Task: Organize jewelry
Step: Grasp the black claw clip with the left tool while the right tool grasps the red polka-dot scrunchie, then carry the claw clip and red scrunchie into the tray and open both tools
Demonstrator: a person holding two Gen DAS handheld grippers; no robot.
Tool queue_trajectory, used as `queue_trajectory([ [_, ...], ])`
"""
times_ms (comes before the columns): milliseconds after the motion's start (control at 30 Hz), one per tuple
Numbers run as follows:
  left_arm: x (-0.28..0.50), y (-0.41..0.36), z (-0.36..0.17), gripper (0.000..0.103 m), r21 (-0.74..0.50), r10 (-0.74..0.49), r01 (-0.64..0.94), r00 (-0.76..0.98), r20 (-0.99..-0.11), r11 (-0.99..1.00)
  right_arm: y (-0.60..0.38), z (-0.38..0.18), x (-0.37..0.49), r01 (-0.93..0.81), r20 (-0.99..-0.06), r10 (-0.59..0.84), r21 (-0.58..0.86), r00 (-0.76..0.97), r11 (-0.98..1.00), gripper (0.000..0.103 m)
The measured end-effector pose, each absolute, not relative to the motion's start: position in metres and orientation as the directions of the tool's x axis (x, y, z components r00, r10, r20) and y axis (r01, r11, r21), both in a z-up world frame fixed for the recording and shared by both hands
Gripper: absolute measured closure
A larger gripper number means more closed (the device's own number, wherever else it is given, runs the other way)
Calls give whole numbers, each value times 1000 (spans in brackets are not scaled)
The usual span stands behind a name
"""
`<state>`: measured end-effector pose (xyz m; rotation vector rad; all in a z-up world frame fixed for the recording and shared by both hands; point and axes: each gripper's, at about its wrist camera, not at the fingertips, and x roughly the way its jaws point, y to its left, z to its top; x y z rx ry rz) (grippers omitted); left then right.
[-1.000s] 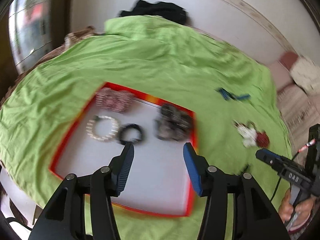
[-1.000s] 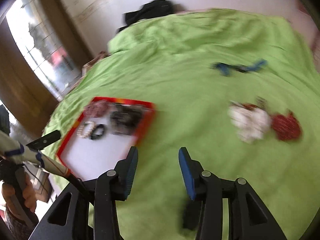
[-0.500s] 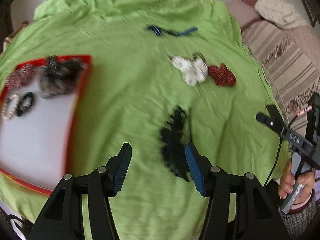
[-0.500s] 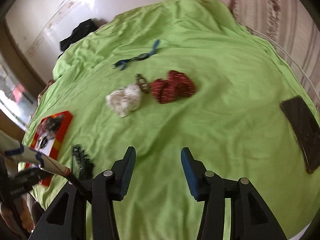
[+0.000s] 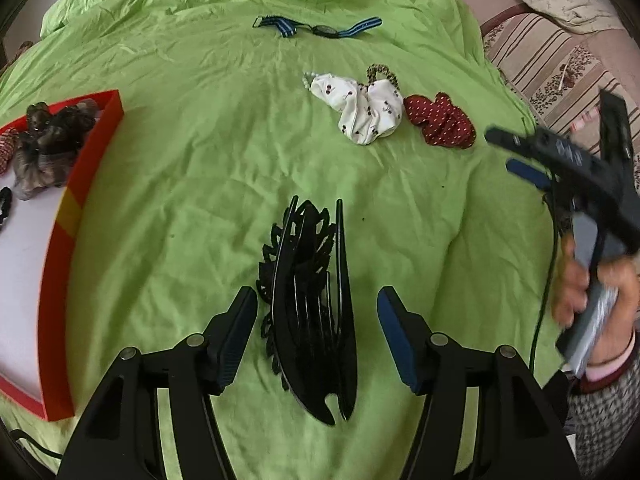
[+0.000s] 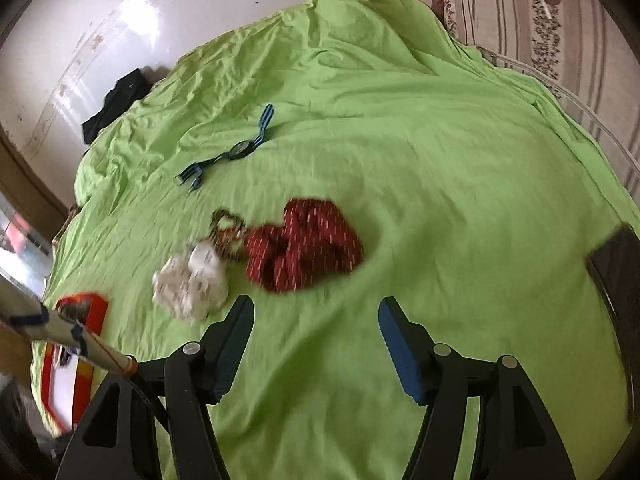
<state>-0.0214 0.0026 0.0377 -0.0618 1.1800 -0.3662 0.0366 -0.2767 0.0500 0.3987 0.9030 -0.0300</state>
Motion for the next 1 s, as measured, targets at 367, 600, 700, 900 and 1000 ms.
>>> queue_trajectory([
  [367,-20,-4,24,34,-223,-300,243,345,-889,944,-281,20,89,241,-803,114,306,584,921,34],
  [600,-25,-9,25,36,-179,-257,231,373,-892,956,-279,11,92,244,-819,109,291,563,925,77],
  [700,-27,-7,28,62,-162,-239,225,380,-894,961,-281,15,86,236,-817,122,301,564,924,86],
  [900,-36,7,48,62,-227,-297,212,405,-865,950,-281,38,60,229,-797,125,315,592,921,87],
  [1000,-44,14,62,62,-247,-316,210,425,-848,946,-278,50,42,213,-786,133,320,604,923,87],
])
